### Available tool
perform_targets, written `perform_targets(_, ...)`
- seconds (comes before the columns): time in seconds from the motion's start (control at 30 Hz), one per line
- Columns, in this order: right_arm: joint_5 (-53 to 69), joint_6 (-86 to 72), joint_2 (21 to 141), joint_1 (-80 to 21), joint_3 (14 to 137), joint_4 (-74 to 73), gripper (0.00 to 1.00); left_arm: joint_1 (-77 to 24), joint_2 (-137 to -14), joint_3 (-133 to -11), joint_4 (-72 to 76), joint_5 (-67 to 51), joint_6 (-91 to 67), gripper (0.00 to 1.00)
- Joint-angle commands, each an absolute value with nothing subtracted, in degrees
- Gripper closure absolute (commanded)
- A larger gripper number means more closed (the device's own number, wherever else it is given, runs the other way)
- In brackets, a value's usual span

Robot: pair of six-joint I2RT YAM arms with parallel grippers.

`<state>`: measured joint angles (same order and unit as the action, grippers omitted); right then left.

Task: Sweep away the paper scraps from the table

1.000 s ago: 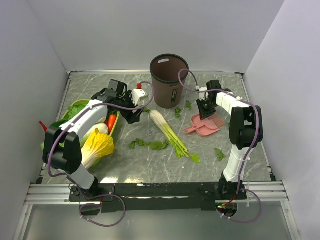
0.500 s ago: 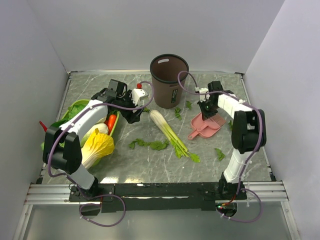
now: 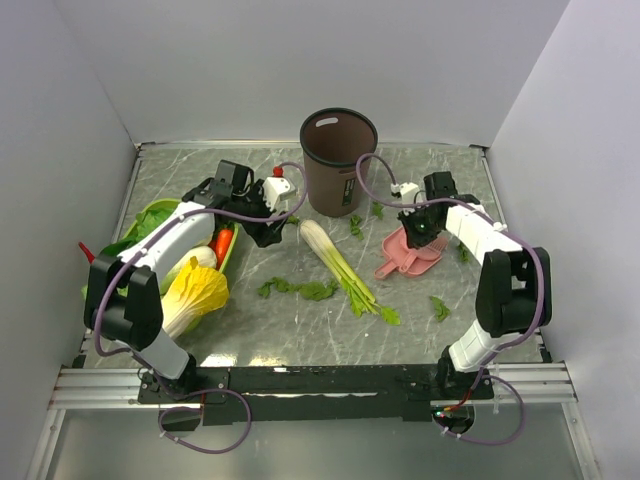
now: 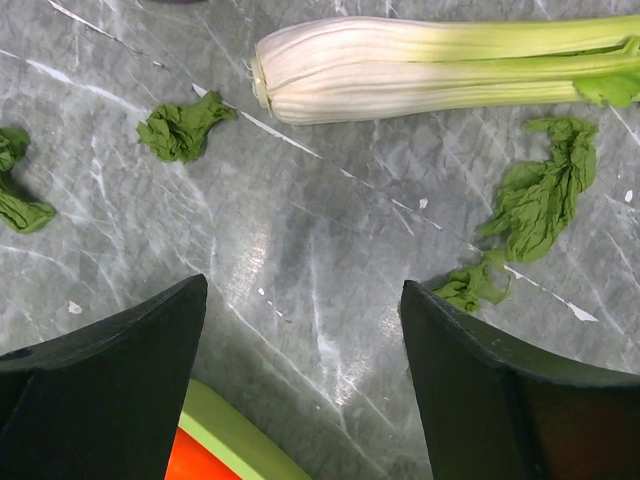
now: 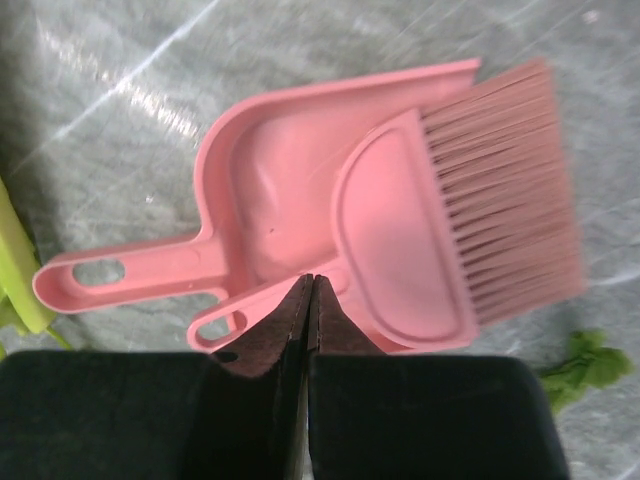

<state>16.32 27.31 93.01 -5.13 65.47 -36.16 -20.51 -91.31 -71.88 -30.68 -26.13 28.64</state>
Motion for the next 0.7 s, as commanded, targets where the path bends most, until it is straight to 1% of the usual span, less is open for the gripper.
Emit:
perform_targets(0.0,18.8,29.7,89.7,-5.4,64.3,-35.3,1.0,-20.7,-88.2,-70.8,-28.9,-28.7,28.0,0.17)
perform_targets(0.03,18.6,29.3,89.5,-5.4,64.7,-35.4,1.0,-20.7,-88.1,-70.8,-28.9,-28.7,28.0,0.17)
perform_targets(0.07,18.1,28.0,89.3,-5.4,65.1,-35.9,0.94,-20.7,-87.9,-70.4,-28.9,-28.9,27.8,0.17)
perform_targets(0.13,17.7,27.2,89.1,-5.4,66.4,-37.5,0.75,-20.7,-87.7,-70.1,-29.0,-29.2,27.6,0.17)
perform_targets(0.17,17.7,27.4,88.7,-5.4,66.6,-38.6,0.58,-20.7,-87.5,-70.0,-28.9,-29.3,27.5,0.18)
perform_targets(0.23,17.2,29.6,87.5,-5.4,65.5,-38.6,0.49,-20.7,-87.2,-69.5,-28.7,-29.4,27.3,0.18)
perform_targets(0.3,16.8,32.2,85.2,-5.3,64.0,-38.0,0.35,-20.7,-87.0,-69.3,-28.7,-29.4,27.2,0.17)
perform_targets(0.33,16.1,33.8,83.6,-4.7,62.5,-37.3,0.23,-20.7,-86.9,-69.2,-28.7,-29.4,27.2,0.17)
perform_targets(0.37,16.7,34.7,82.9,-4.1,61.8,-36.7,0.19,-20.7,-86.8,-69.2,-28.7,-29.3,27.2,0.17)
perform_targets(0.43,17.8,38.2,82.9,-3.4,61.5,-37.2,0.17,-20.7,-86.7,-69.0,-28.7,-29.3,27.2,0.17)
perform_targets(0.6,20.0,42.1,85.4,-1.3,63.8,-38.8,0.17,-20.7,-87.0,-69.4,-29.1,-29.4,26.5,0.17)
perform_targets(0.67,20.4,47.8,86.6,-1.3,64.2,-39.5,0.17,-20.7,-87.0,-69.7,-29.1,-29.3,26.3,0.17)
